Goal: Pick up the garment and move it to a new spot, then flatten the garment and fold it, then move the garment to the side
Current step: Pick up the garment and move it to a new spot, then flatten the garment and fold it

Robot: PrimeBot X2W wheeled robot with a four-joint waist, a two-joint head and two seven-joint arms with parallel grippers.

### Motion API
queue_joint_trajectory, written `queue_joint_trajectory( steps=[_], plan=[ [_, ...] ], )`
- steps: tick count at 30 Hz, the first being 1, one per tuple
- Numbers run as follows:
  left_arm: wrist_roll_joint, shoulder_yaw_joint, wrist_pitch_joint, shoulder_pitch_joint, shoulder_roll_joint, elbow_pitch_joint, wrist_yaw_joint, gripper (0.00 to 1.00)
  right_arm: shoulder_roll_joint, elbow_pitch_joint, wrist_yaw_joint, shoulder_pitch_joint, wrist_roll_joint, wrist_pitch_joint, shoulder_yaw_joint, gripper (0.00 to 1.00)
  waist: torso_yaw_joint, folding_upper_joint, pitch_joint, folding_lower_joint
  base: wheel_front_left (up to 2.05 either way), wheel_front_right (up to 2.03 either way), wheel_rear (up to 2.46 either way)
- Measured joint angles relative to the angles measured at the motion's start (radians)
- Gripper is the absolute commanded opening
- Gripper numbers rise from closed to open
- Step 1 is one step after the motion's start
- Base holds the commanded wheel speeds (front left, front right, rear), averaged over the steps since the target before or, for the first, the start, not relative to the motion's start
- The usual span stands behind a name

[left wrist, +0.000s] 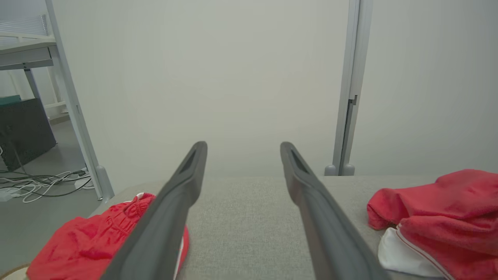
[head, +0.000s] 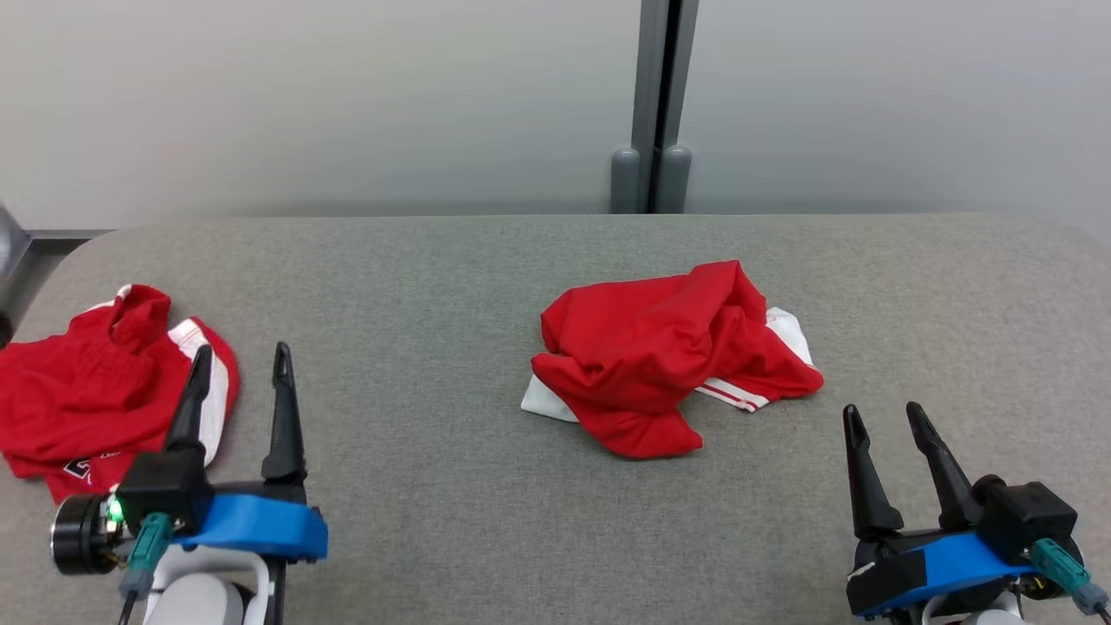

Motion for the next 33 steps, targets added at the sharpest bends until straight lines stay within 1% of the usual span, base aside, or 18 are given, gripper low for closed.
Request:
queue_joint_trajectory(
  steps=[6, 11, 14, 17, 23, 33],
  plan=[
    [0.011, 0.055, 0.0, 0.115, -0.011, -0.048, -0.01, 1.0, 0.0, 0.006, 0.0, 0.003, -0.003, 0.0, 0.001, 1.0, 0.039, 0.0, -0.01, 0.0, 0.0, 0.0, 0.0],
    [0.006, 0.068, 0.0, 0.188, -0.043, -0.044, -0.055, 1.0, 0.0, 0.017, 0.0, 0.013, -0.003, 0.0, 0.008, 1.0, 0.054, 0.0, -0.027, 0.0, 0.0, 0.0, 0.0],
    [0.014, 0.073, 0.0, 0.218, -0.063, -0.031, -0.063, 1.0, 0.0, 0.023, 0.0, 0.017, -0.003, 0.0, 0.01, 1.0, 0.057, 0.0, -0.038, 0.0, 0.0, 0.0, 0.0],
    [0.023, 0.079, 0.0, 0.223, -0.082, -0.024, -0.077, 1.0, 0.0, 0.031, 0.0, 0.02, -0.006, 0.0, 0.008, 1.0, 0.061, 0.0, -0.04, 0.0, 0.0, 0.0, 0.0],
    [0.047, 0.085, 0.0, 0.23, -0.096, 0.024, -0.111, 1.0, 0.0, 0.061, 0.0, 0.03, -0.017, 0.0, 0.0, 1.0, 0.06, 0.0002, -0.04, 0.0001, 0.0, 0.0, 0.0],
    [0.08, 0.128, 0.0, 0.221, -0.118, 0.043, -0.132, 1.0, 0.0, 0.077, 0.0, 0.03, -0.016, 0.0, 0.005, 1.0, 0.045, 0.0002, -0.042, 0.0001, 0.0, 0.0, 0.0]
  ],
)
